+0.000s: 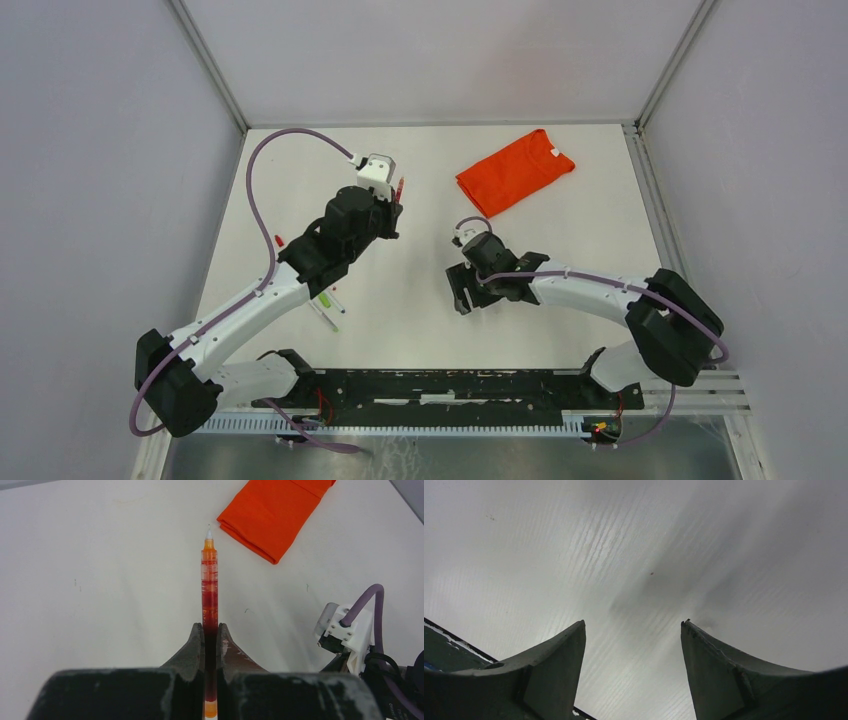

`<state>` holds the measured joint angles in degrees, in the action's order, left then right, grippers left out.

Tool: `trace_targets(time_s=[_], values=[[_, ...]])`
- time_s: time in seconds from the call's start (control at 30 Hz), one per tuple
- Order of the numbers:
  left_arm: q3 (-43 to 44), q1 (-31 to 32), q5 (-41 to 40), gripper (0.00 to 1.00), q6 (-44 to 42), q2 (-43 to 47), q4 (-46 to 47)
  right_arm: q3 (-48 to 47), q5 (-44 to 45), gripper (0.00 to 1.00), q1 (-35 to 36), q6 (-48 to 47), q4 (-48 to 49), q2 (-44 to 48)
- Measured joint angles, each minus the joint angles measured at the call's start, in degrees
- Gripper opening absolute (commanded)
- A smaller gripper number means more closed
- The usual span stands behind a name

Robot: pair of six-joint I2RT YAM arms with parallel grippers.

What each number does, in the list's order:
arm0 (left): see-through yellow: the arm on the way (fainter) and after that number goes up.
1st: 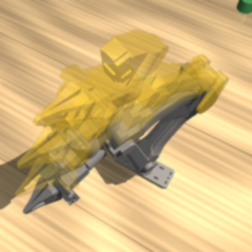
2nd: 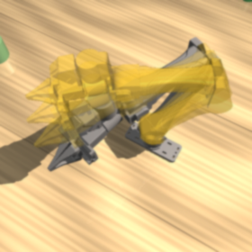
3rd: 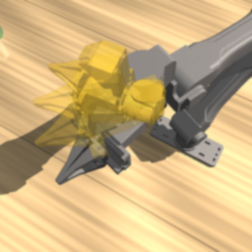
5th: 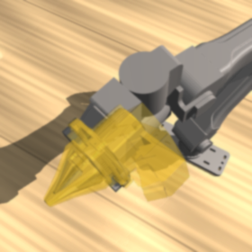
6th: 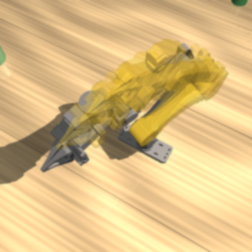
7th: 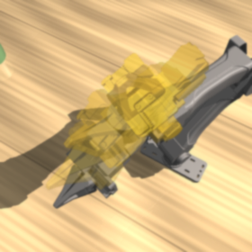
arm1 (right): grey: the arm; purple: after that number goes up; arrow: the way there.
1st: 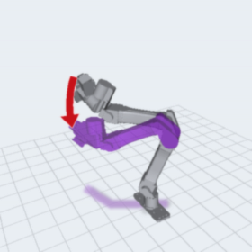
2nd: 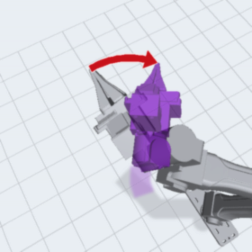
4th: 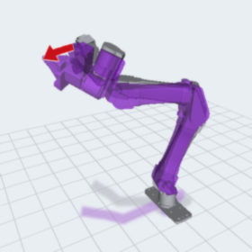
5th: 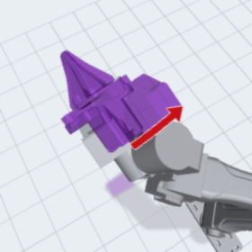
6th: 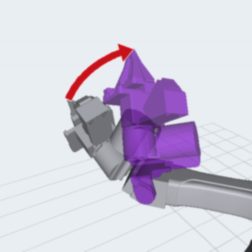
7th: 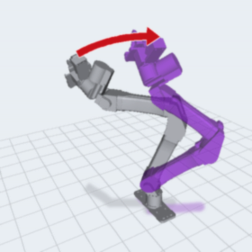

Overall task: Insert the pens into the pen caps
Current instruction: Insert the pen cap onto the pen.

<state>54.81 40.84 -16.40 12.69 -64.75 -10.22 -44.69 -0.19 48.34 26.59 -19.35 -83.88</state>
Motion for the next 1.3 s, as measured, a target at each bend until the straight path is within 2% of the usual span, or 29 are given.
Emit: trace_targets(time_s=[0.23, 0.53, 0.7, 0.97, 1.3], values=[[-0.07, 0.0, -0.76, 0.02, -0.09, 0.2, 0.04, -4.31, 4.98, 0.75, -1.49, -3.5, -3.06, 1.79], [-2.29, -0.48, -5.92, 0.02, -0.13, 0.39, 1.09, -3.23, 4.79, 0.76, -15.93, -10.47, -6.73, 6.43], [-2.73, -3.78, -6.4, 0.02, -0.13, -3.3, 2.62, -3.41, -0.63, 0.74, -19.5, -15.93, -7.96, 5.6], [-2.73, -7.91, -4.33, 0.02, -0.79, -9.4, 2.82, -6.47, -11.26, 0.73, -18.93, -23.32, -11.17, 1.44], [-2.64, -8.04, -1.75, 0.02, -1.09, -9.68, 2.78, -9.14, -7.17, 0.62, -11.17, -24.26, -15.67, -3.43]])
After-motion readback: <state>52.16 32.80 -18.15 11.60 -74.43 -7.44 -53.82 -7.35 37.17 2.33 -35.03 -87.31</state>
